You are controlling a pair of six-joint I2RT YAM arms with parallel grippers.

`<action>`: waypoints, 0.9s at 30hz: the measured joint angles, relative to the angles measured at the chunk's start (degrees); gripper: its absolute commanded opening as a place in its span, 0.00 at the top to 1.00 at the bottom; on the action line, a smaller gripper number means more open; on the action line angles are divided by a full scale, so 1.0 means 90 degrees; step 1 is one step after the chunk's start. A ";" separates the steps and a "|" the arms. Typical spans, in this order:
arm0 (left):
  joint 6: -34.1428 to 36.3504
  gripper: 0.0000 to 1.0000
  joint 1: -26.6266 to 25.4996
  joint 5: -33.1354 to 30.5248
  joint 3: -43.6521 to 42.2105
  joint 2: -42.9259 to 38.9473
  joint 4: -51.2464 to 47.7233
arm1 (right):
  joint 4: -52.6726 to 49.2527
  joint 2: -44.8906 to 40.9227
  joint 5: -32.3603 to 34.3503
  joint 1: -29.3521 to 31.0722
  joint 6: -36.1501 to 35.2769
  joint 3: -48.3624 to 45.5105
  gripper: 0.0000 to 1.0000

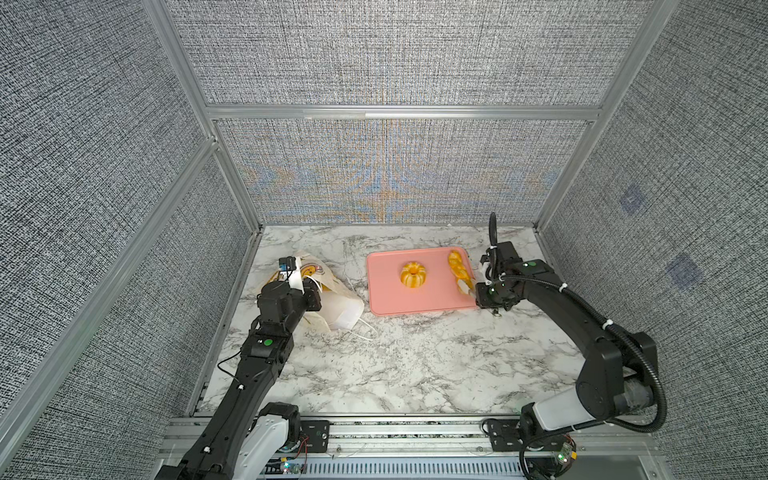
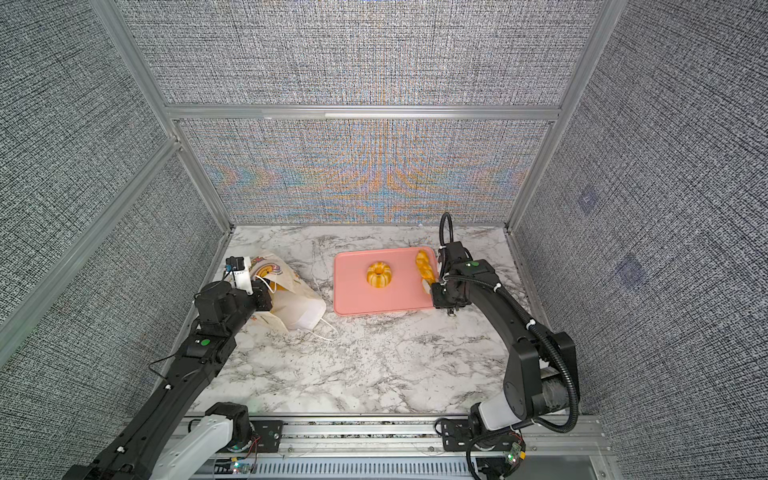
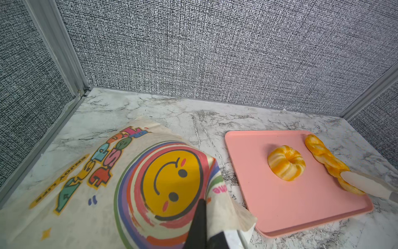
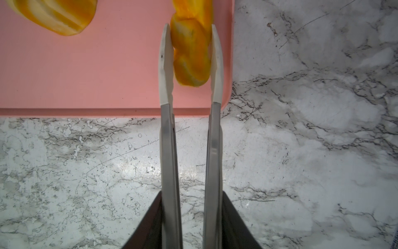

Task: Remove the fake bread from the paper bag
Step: 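Open the tongs to release the twisted bread and draw back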

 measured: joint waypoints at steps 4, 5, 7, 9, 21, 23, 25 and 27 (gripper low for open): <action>0.0002 1.00 0.0000 0.0019 -0.0027 -0.0056 -0.0002 | -0.0192 -0.0061 0.0024 0.0000 0.0068 0.0036 0.54; 0.0002 1.00 0.0000 0.0024 -0.0039 -0.0073 -0.0002 | -0.0228 -0.0085 0.0024 0.0000 0.0073 0.0044 0.54; 0.0010 1.00 0.0000 0.0024 -0.0056 -0.0109 -0.0017 | -0.0272 -0.0134 0.0027 0.0000 0.0097 0.0063 0.54; 0.0012 1.00 0.0000 0.0027 -0.0056 -0.0136 -0.0034 | -0.0350 -0.0189 0.0024 0.0000 0.0146 0.0075 0.54; 0.0005 1.00 0.0000 0.0194 -0.0248 -0.0639 -0.0274 | -0.0767 -0.1370 -0.0835 0.0746 0.0714 0.0459 0.60; 0.0005 1.00 0.0000 0.0255 -0.0270 -0.0687 -0.0342 | -0.0729 -0.1596 -0.1083 0.1081 0.0899 0.0393 0.61; 0.0005 1.00 0.0000 0.0328 -0.0272 -0.0721 -0.0367 | -0.0668 -0.1826 -0.1375 0.1549 0.1149 0.0262 0.62; 0.0002 1.00 0.0000 0.0367 -0.0294 -0.0763 -0.0367 | -0.0544 -0.2028 -0.1622 0.1999 0.1384 0.0097 0.63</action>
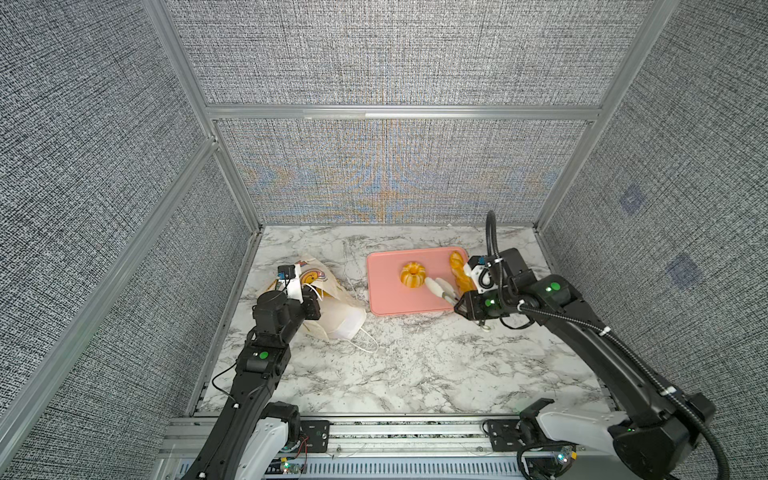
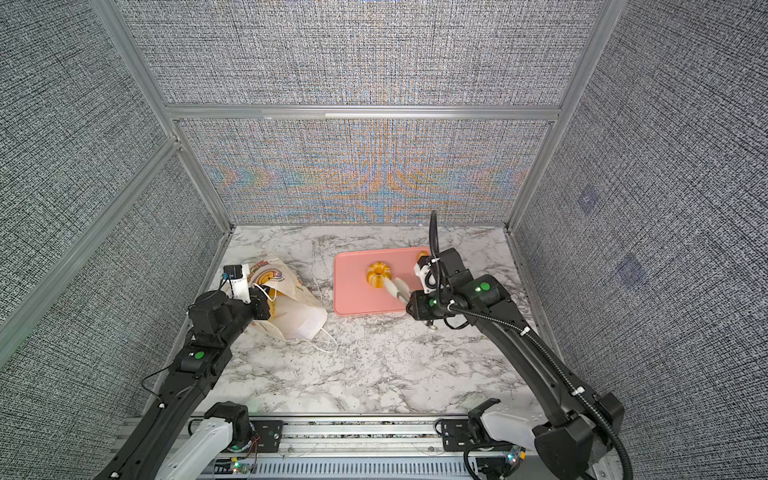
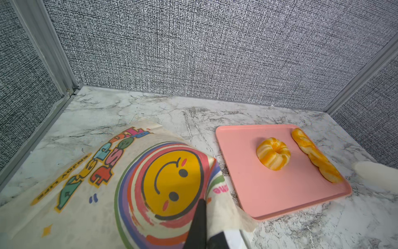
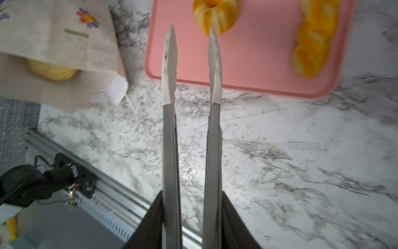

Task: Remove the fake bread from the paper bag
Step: 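Open the tongs to release the twisted bread and draw back, then reach the tongs into the bag and pinch the long baguette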

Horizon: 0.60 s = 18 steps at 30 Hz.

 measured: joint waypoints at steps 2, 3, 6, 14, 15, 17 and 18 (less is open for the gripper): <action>-0.0007 1.00 0.0000 0.0051 -0.0049 -0.0032 0.0000 | 0.0109 -0.0182 -0.0270 0.0406 0.0236 -0.0153 0.64; -0.0010 1.00 0.0000 0.0083 -0.0075 -0.0056 0.0000 | 0.0180 -0.0260 -0.0374 0.0605 0.0369 -0.0216 0.64; -0.0039 1.00 0.0000 0.0151 -0.0163 -0.0109 0.0022 | 0.0474 -0.0398 -0.0510 0.1214 0.0758 -0.0401 0.64; -0.0153 1.00 0.0000 0.0250 -0.0253 -0.0168 0.0095 | 0.1865 -0.0010 -0.0976 0.2382 0.1564 -0.0782 0.64; -0.0155 1.00 0.0000 0.0262 -0.0257 -0.0177 0.0097 | 0.2057 0.0090 -0.1032 0.2429 0.1642 -0.0818 0.64; -0.0155 1.00 0.0000 0.0301 -0.0265 -0.0204 0.0095 | 0.2509 0.0357 -0.1188 0.2509 0.1792 -0.0879 0.64; -0.0153 1.00 0.0000 0.0306 -0.0265 -0.0214 0.0095 | 0.2701 0.0493 -0.1248 0.2543 0.1853 -0.0889 0.64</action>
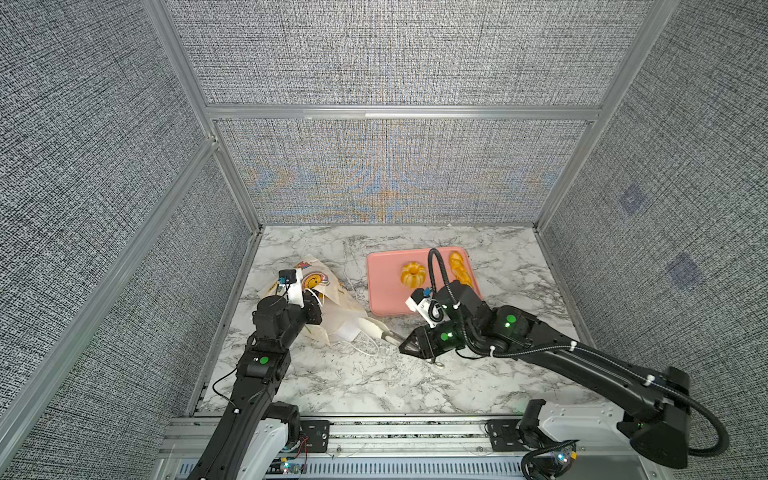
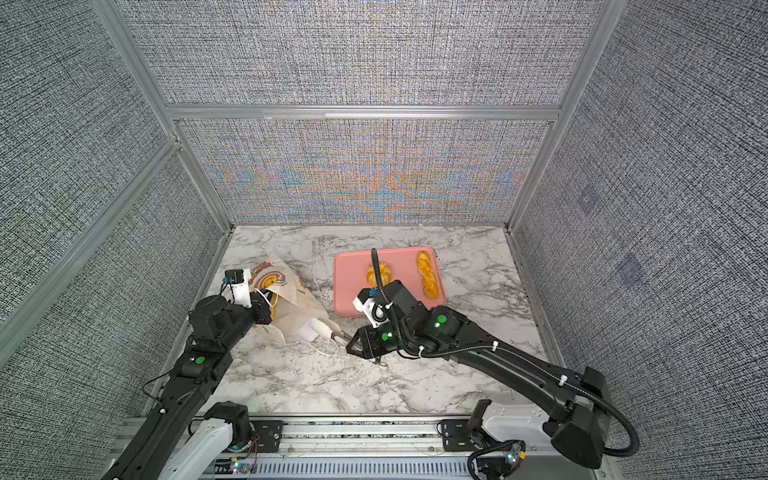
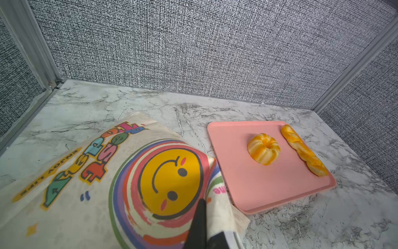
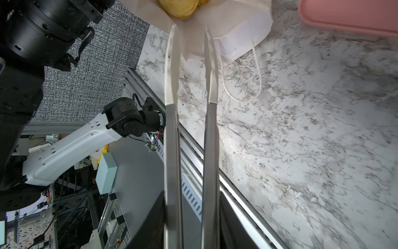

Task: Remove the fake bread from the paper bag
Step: 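Reach the tongs into the bag and pinch the long baguette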

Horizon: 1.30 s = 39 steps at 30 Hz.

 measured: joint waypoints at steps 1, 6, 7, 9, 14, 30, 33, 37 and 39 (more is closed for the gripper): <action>0.0000 1.00 0.0000 0.0005 0.0000 -0.0007 0.0000 | 0.0228 0.0153 -0.0046 0.0036 0.0068 -0.0007 0.64; 0.0000 1.00 0.0000 0.0012 0.0015 0.0019 -0.0005 | 0.1411 0.0869 -0.0367 0.0177 0.0474 -0.0104 0.64; 0.0000 1.00 0.0000 0.0012 0.0022 0.0036 0.0000 | 0.1690 0.0993 -0.0430 0.0204 0.0600 -0.0158 0.64; -0.0002 1.00 0.0000 0.0017 0.0041 0.0068 0.0000 | 0.2251 0.1224 -0.0481 0.0216 0.0884 -0.0301 0.64; -0.0058 1.00 0.0000 0.0019 0.0061 0.0114 0.0027 | 0.3808 0.1853 -0.0216 0.0192 0.1911 -0.0702 0.62; -0.0189 1.00 0.0000 0.0138 0.0121 0.0308 0.0153 | 0.8223 0.4102 0.0712 0.0083 0.4813 -0.0804 0.45; -0.0187 1.00 0.0000 0.0158 0.0119 0.0306 0.0158 | 0.8546 0.4303 0.0750 0.0063 0.5073 -0.0726 0.45; -0.0187 1.00 0.0000 0.0168 0.0092 0.0299 0.0189 | 0.8816 0.4473 0.0838 0.0027 0.5289 -0.0610 0.44; -0.0187 1.00 0.0000 0.0175 0.0083 0.0304 0.0221 | 0.8893 0.4563 0.0860 -0.0012 0.5336 -0.0525 0.45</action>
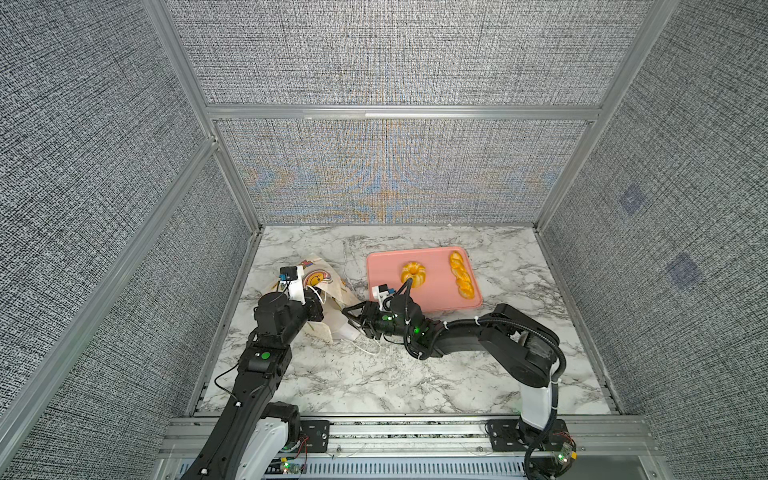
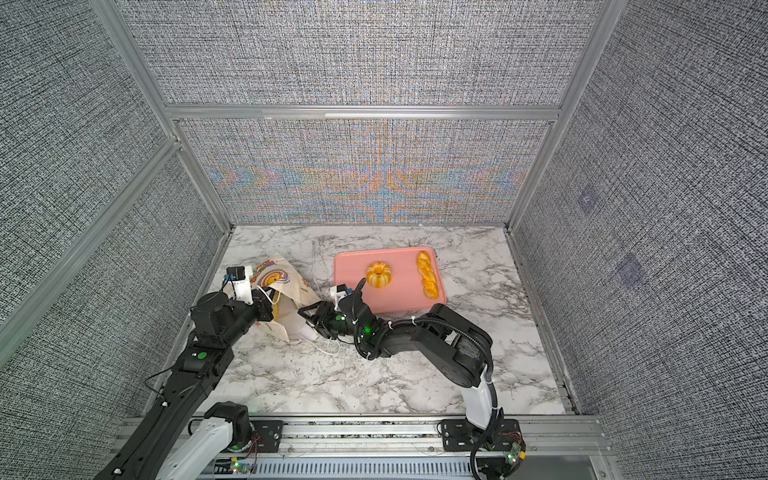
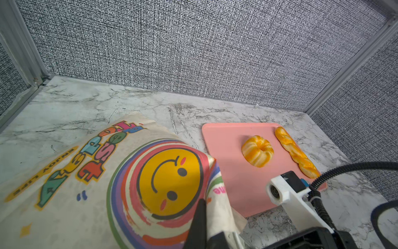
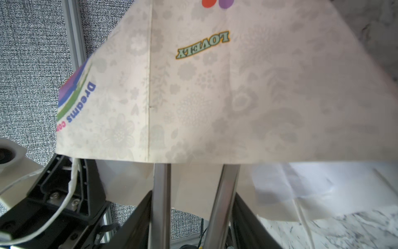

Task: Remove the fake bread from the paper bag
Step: 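Reach the tongs into the bag and pinch the long baguette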

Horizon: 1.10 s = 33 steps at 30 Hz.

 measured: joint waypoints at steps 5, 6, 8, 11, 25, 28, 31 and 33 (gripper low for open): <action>-0.0002 1.00 0.0000 0.0000 -0.0041 0.0012 0.0075 | 0.0051 0.0233 0.0017 -0.0131 0.0080 0.0231 0.60; -0.0007 1.00 0.0000 0.0000 -0.0051 0.0012 0.0083 | 0.0061 0.0260 -0.0005 -0.0151 0.0085 0.0248 0.65; -0.0041 1.00 0.0000 -0.0010 -0.0058 0.0007 0.0092 | 0.0041 0.0262 -0.0012 -0.0172 0.0168 0.0255 0.79; -0.0192 1.00 0.0000 -0.0015 -0.0063 -0.0012 0.0138 | -0.0080 0.0194 0.0005 -0.0158 0.0143 0.0238 1.00; -0.1103 1.00 -0.0010 -0.0282 0.0056 0.0172 0.0321 | -0.0459 -0.1052 0.0559 0.0318 -0.0134 -0.0678 1.00; -0.1188 1.00 -0.0012 -0.0367 0.0080 0.0262 0.0432 | -0.0622 -0.1389 0.0763 0.0478 -0.0255 -0.0954 1.00; -0.1260 1.00 -0.0012 -0.0459 0.0085 0.0367 0.0585 | -0.0634 -0.1688 0.1001 0.0646 -0.0279 -0.1263 1.00; -0.1285 1.00 -0.0012 -0.0517 0.0085 0.0425 0.0653 | -0.0651 -0.1851 0.1175 0.0760 -0.0277 -0.1455 1.00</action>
